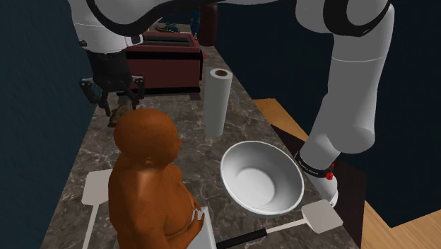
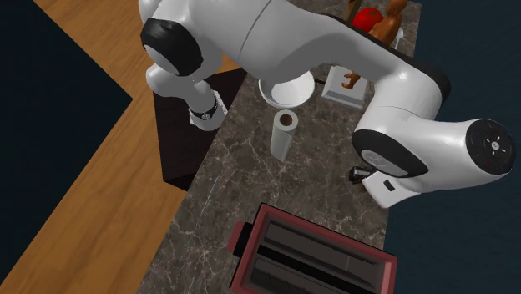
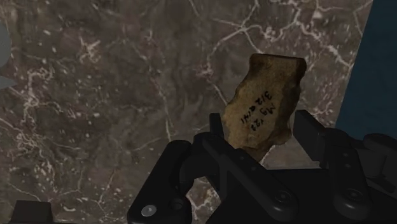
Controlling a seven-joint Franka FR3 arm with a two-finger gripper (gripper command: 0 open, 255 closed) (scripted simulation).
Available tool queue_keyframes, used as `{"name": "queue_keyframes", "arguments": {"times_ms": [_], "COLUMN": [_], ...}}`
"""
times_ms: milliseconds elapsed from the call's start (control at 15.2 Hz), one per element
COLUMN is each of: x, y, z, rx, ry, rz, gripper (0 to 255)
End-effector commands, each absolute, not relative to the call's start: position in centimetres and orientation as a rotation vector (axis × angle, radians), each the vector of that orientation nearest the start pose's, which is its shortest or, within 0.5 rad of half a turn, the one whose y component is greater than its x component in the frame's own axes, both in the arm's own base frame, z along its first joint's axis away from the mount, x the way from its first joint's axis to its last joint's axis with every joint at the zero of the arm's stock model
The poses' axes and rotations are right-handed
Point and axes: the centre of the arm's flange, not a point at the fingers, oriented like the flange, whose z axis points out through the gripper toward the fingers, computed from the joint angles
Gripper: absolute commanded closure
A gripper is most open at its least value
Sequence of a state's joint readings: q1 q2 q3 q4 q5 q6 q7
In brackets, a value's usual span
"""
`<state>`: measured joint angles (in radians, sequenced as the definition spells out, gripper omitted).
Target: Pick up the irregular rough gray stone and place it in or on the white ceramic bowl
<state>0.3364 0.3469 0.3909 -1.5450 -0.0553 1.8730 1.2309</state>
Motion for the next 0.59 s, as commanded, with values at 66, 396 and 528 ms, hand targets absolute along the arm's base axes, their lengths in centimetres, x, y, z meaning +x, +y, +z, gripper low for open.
{"name": "queue_keyframes", "arguments": {"times_ms": [66,396,528], "x": [51.4,51.4,51.4], "y": [41.0,41.0,41.0], "z": [48.2,50.8,51.9], "rx": [-2.992,-2.992,-2.992], "ry": [0.778,0.778,0.778], "rz": [0.093,0.093,0.093], "gripper": [255,255,255]}}
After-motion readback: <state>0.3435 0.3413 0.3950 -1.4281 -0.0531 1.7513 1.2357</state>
